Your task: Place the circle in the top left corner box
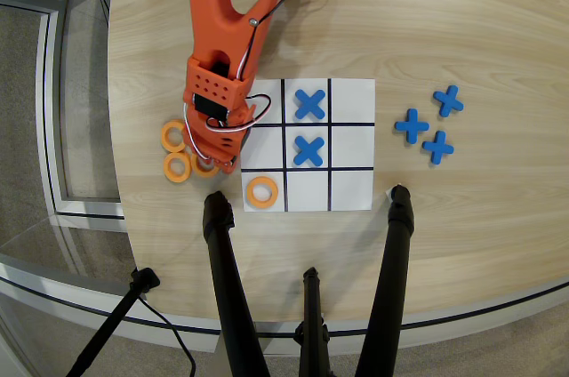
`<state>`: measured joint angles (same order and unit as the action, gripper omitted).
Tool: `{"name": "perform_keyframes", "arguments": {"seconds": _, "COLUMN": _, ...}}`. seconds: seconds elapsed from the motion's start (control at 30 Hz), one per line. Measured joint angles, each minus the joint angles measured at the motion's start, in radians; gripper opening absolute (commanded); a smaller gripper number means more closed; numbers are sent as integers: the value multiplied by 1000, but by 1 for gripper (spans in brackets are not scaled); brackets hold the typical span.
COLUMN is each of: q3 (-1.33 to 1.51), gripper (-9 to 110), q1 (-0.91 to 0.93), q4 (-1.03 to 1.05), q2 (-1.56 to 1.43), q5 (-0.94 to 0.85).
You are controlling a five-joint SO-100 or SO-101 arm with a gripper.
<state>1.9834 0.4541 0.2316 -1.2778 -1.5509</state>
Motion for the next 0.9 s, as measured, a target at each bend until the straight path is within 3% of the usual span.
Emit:
{"name": "perform_keyframes", "arguments": {"seconds": 0.27, "q3": 112, "gripper": 11, "q1": 0, "q4": 9, "q2": -87, "q5": 11}}
{"name": "perform_keyframes", "arguments": {"seconds": 0.53, "q3": 153, "gripper": 11, "q1": 61, "q4": 150, "q2": -170, "q5": 0}}
{"name": "perform_keyframes", "arguments": {"seconds": 0.9, "q3": 288, "gripper": 9, "q1": 301, "q4": 362, "q2": -341, "q5": -219}}
